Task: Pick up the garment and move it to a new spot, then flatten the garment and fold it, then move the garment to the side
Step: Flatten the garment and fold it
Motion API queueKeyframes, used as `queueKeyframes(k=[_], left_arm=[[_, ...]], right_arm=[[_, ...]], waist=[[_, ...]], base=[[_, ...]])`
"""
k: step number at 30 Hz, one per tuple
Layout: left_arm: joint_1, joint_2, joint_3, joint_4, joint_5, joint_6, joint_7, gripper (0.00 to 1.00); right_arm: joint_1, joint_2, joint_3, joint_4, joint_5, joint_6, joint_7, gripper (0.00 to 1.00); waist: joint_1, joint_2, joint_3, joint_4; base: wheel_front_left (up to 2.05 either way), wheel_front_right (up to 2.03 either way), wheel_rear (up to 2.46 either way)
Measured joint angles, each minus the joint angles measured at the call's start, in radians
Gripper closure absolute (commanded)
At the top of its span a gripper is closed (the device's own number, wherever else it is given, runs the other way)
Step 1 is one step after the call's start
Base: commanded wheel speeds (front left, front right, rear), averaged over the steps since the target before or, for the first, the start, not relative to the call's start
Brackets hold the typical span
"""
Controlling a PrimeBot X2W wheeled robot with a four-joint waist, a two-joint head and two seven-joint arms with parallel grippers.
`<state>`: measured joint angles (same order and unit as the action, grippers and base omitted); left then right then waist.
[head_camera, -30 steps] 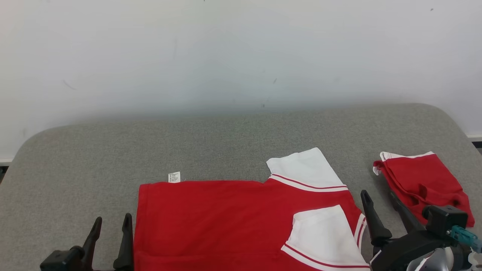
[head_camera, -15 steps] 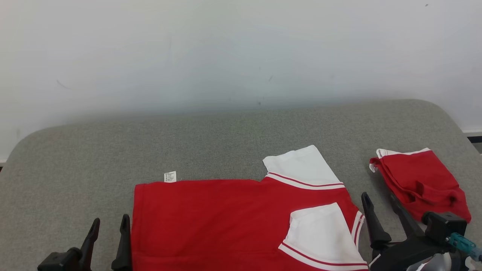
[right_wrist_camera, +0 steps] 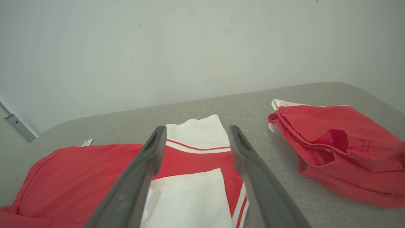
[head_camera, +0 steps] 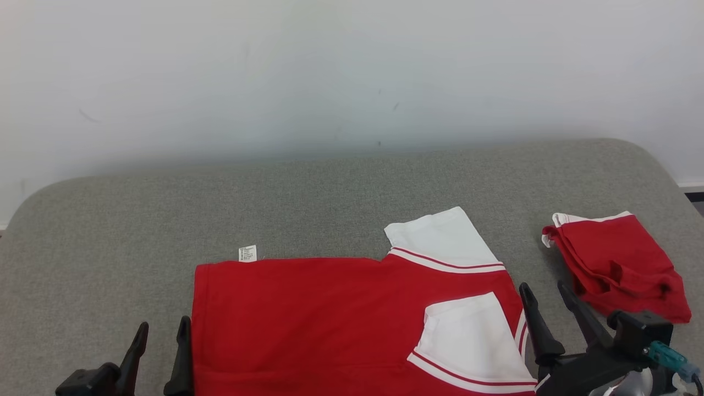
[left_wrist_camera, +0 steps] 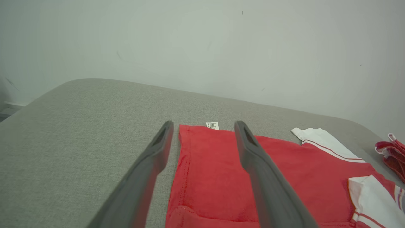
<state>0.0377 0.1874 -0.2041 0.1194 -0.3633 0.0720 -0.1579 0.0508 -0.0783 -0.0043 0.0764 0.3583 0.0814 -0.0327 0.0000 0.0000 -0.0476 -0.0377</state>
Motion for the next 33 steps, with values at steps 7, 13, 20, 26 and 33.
queueKeyframes(k=[7,13,20,26,33], left_arm=[[-0.016,0.004,-0.007,0.018,-0.017,-0.003,0.047,0.0],[-0.121,0.006,-0.044,0.063,-0.016,-0.021,0.139,0.0],[-0.299,0.006,-0.084,0.131,-0.023,-0.055,0.297,0.0],[-0.489,-0.042,-0.117,0.23,-0.023,-0.044,0.462,0.0],[-0.664,-0.057,-0.136,0.349,0.048,0.019,0.652,0.0]], right_arm=[[-0.117,-0.057,0.054,0.003,-0.032,0.017,0.038,0.0],[-0.215,-0.103,0.074,0.066,-0.051,0.024,0.148,0.0],[-0.362,-0.127,0.076,0.146,-0.012,0.029,0.313,0.0],[-0.484,-0.167,0.031,0.227,0.016,0.006,0.462,0.0],[-0.651,-0.224,-0.008,0.295,0.02,-0.033,0.6,0.0]], waist=[[0.0,0.0,0.026,0.005],[0.0001,0.0,0.052,0.02],[0.0001,0.0,0.109,0.042],[0.0002,0.0001,0.178,0.067],[0.0003,0.0001,0.285,0.11]], base=[[0.0,0.0,0.0],[0.0,0.0,0.0],[0.0,0.0,0.0],[0.0,0.0,0.0],[0.0,0.0,0.0]])
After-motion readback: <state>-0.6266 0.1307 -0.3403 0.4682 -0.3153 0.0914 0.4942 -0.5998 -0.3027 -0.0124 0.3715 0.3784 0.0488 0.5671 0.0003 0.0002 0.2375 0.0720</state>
